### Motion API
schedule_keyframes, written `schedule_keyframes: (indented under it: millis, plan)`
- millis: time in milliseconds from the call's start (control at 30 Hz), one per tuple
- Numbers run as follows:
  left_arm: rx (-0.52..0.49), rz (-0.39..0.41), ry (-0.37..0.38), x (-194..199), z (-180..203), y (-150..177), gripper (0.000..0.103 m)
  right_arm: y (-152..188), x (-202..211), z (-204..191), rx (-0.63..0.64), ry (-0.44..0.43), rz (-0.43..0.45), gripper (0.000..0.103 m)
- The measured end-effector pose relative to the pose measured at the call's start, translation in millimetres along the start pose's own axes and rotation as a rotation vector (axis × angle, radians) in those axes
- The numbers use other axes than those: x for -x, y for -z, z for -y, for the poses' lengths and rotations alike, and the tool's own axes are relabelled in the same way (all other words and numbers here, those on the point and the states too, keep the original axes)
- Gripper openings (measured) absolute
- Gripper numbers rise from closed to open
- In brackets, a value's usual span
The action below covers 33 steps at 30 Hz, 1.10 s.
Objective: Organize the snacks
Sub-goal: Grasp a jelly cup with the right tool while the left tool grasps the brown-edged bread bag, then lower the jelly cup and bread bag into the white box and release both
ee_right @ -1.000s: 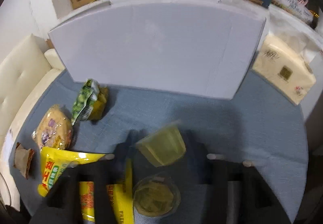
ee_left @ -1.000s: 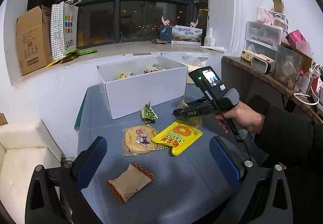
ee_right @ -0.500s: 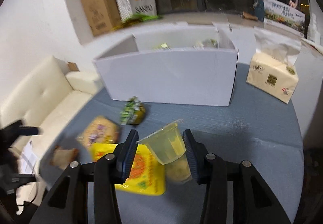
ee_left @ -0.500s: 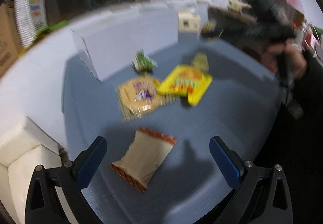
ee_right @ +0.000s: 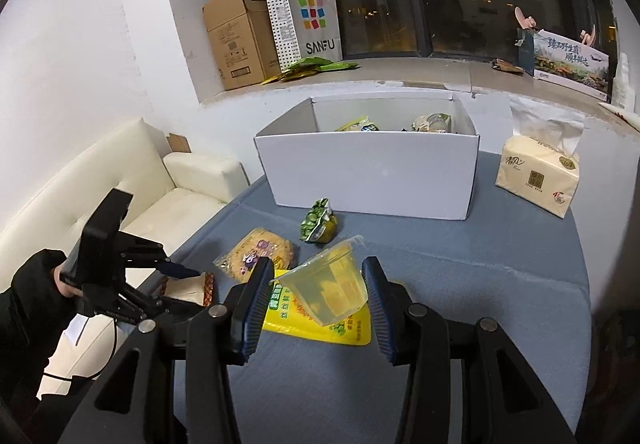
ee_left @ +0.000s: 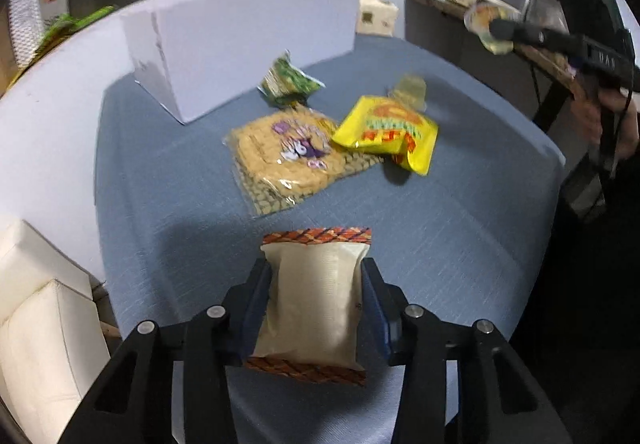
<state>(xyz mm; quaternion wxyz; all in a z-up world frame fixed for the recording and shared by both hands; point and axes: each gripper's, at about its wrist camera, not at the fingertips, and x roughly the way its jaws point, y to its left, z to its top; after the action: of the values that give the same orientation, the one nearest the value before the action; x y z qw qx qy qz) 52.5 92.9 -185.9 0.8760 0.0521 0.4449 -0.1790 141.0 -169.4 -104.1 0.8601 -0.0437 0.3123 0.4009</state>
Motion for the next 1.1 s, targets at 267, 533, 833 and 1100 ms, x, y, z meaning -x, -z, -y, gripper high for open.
schedule_keyframes:
  millis: [267, 533, 833, 1100]
  plan:
    - [0.140, 0.290, -0.044, 74.2, 24.5, -27.5, 0.049, -0.3, 2.1, -5.4, -0.002, 0.002, 0.016, 0.050]
    - [0.268, 0.494, -0.035, 94.3, 10.3, -112.9, 0.049, -29.4, 9.5, 5.0, -0.041, 0.015, 0.088, 0.050]
    - [0.360, 0.537, -0.085, 66.5, -50.9, -228.0, 0.049, -130.6, -18.0, 47.5, -0.131, -0.011, 0.149, 0.050]
    - [0.387, 0.425, -0.129, 3.7, -88.1, -271.5, 0.049, -190.5, -86.7, 87.0, -0.178, 0.060, 0.070, 0.050]
